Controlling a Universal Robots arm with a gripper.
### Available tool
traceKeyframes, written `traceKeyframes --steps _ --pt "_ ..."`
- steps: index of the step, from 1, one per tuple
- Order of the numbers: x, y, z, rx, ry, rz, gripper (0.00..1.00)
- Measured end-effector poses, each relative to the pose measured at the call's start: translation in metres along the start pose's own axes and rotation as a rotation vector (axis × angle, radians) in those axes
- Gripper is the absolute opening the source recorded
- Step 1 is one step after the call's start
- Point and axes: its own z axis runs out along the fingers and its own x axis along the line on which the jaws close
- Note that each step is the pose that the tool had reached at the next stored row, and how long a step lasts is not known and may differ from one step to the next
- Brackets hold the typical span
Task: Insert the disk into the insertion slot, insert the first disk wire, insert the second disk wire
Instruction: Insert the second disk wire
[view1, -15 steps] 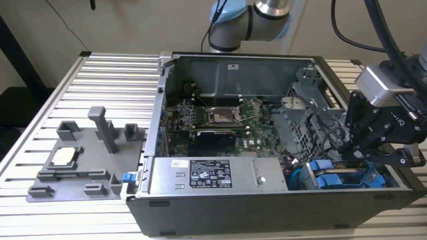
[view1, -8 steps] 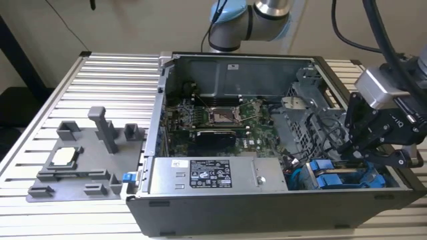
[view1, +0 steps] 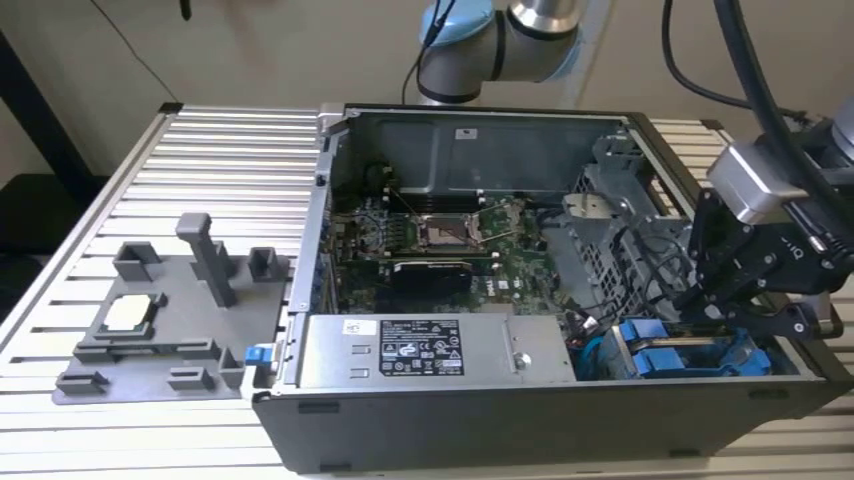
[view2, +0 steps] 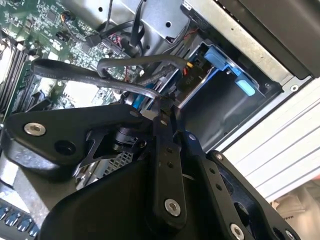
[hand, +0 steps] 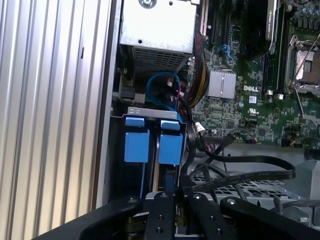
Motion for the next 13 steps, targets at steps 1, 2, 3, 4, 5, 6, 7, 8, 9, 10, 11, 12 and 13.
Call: traceKeyframes --steps 1,2,3,4,5,6,7,8,9,10,11,12,13 --pt "0.0001 -0.0003 0.0005 0.0 0.0 0.0 0.16" --pt "0.0002 -0.0005 0.001 0.0001 0.0001 0.0 0.16" --pt "0.0002 -0.0006 0.0016 0.0002 0.0 0.0 0.16" --pt "0.0003 -0.0008 0.0022 0.0002 -0.0001 0.001 0.16" --pt "0.0004 -0.001 0.0027 0.0003 -0.0001 0.001 0.16" --pt "0.0005 -0.0013 0.0033 0.0004 -0.0002 0.002 0.16" --pt "0.0006 -0.0016 0.0038 0.0005 -0.0002 0.003 0.16" --pt "0.0007 -0.0018 0.0045 0.0008 -0.0003 0.005 0.16" --pt "0.0008 -0.002 0.005 0.0011 -0.0006 0.008 0.16" --pt "0.0008 -0.0022 0.0055 0.0015 -0.0008 0.011 0.16" --pt "0.0009 -0.0024 0.0059 0.0021 -0.001 0.016 0.16" --pt "0.0009 -0.0025 0.0063 0.0026 -0.0012 0.02 0.16" --pt "0.001 -0.0026 0.0065 0.0029 -0.0012 0.024 0.16"
